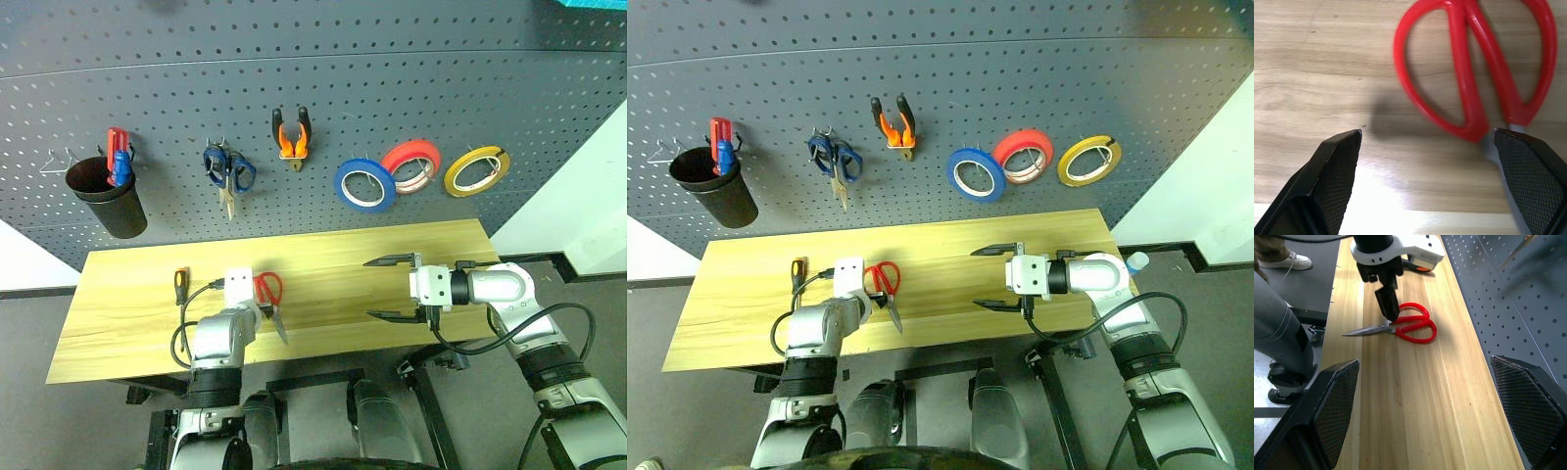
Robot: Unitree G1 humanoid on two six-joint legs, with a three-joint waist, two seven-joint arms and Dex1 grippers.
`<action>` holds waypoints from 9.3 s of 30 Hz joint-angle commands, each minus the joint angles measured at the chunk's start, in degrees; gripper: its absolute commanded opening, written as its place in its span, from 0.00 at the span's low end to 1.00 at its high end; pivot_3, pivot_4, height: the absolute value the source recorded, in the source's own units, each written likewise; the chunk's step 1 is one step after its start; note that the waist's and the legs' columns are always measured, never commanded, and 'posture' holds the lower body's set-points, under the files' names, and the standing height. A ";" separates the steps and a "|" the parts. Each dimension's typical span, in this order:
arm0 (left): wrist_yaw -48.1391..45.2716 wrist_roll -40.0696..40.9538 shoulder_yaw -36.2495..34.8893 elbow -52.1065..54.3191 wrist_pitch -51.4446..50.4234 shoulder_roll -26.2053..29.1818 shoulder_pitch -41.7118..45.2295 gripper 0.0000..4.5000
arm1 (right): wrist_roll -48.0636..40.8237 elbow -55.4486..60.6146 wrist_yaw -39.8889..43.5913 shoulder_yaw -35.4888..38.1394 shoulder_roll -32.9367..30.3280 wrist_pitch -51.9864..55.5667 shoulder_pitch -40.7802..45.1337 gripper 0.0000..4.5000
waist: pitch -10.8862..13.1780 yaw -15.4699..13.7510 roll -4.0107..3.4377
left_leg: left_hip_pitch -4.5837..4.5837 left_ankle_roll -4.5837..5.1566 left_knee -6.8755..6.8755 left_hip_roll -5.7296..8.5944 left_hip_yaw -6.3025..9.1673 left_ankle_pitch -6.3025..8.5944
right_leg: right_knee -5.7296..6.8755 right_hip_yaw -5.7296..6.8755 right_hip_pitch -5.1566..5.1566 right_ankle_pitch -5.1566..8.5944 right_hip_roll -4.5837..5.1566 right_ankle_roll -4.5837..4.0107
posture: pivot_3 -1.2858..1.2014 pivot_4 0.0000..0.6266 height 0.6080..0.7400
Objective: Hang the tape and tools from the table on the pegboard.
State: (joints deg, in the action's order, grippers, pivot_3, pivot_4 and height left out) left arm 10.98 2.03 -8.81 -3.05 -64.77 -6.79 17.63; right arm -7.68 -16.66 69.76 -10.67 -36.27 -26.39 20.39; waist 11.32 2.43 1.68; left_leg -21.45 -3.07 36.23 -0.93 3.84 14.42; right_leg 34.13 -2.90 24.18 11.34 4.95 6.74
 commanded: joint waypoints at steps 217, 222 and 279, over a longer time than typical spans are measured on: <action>-37.76 42.84 -31.90 25.02 49.33 42.28 -7.28 0.14 | -29.08 18.50 3.74 10.09 9.78 37.95 7.89 1.00 | -0.40 -0.74 0.05 | -0.72 -0.08 0.90 -0.03 -0.02 0.03 | 0.02 0.00 0.28 -0.58 0.03 -0.08 | 0.54 0.15 0.97; -35.14 33.45 -28.99 15.55 56.36 47.01 5.15 0.14 | -28.45 17.70 3.80 9.93 10.67 37.34 8.40 1.00 | -0.55 -1.02 -0.02 | -0.60 -0.07 0.88 -0.02 -0.13 0.02 | -0.03 -0.08 0.19 -0.63 0.00 0.02 | 0.54 0.14 0.97; -40.61 3.42 0.90 -5.30 88.83 26.56 -38.97 0.72 | -3.71 -18.11 -6.26 13.26 1.48 6.65 -10.54 1.00 | -3.44 0.11 -0.59 | 0.11 -0.10 0.77 -0.03 -0.23 0.23 | -0.85 -0.09 -0.78 -0.51 0.05 0.16 | 0.52 0.10 0.97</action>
State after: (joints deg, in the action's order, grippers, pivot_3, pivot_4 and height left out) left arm -30.45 6.30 -7.65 -7.70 20.85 19.72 -21.06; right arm -11.82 -34.30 65.08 0.91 -34.03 -17.66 9.77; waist 7.87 2.55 1.09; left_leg -21.35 -3.17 37.00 -0.97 3.61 14.65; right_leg 33.30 -3.00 23.42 10.83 5.00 6.91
